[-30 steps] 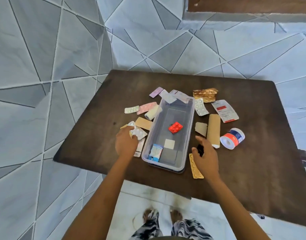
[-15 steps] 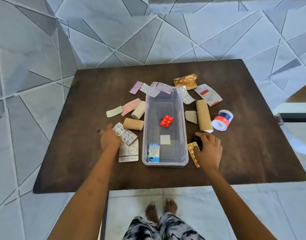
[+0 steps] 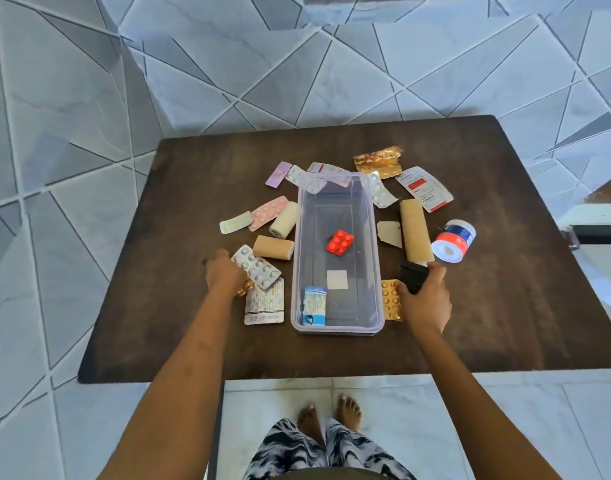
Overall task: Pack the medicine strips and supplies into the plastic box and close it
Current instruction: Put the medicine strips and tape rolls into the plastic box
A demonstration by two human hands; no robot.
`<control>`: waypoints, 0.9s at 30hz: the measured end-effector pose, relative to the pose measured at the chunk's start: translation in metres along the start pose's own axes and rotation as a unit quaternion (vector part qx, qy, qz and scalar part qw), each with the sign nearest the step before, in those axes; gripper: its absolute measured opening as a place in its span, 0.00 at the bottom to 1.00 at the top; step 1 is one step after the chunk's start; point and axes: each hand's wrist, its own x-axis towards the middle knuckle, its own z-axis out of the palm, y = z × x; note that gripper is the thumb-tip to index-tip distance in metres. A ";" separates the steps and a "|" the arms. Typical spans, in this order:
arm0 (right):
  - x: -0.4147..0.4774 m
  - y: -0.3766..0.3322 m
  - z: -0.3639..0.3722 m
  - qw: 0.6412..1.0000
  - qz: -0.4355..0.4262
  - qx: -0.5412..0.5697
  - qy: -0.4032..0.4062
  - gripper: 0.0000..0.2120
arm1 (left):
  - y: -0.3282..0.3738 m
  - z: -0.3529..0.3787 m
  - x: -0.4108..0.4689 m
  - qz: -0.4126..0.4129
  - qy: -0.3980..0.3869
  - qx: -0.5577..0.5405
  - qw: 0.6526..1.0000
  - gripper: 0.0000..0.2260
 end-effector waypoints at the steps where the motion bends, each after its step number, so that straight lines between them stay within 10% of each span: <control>1: -0.002 0.000 0.000 1.000 -0.003 0.013 0.001 0.28 | 0.001 -0.001 0.001 -0.001 -0.004 0.000 1.000 0.24; 12: -0.005 -0.002 -0.015 0.996 -0.012 0.085 -0.014 0.19 | 0.000 -0.002 -0.001 -0.038 0.002 0.023 0.999 0.29; 18: -0.014 0.008 -0.010 0.999 0.004 0.050 -0.014 0.30 | -0.003 -0.013 -0.009 -0.018 -0.007 0.053 0.998 0.23; 27: -0.014 -0.011 -0.035 0.978 0.022 0.194 0.076 0.16 | 0.055 -0.086 -0.049 0.204 -0.090 -0.065 0.973 0.05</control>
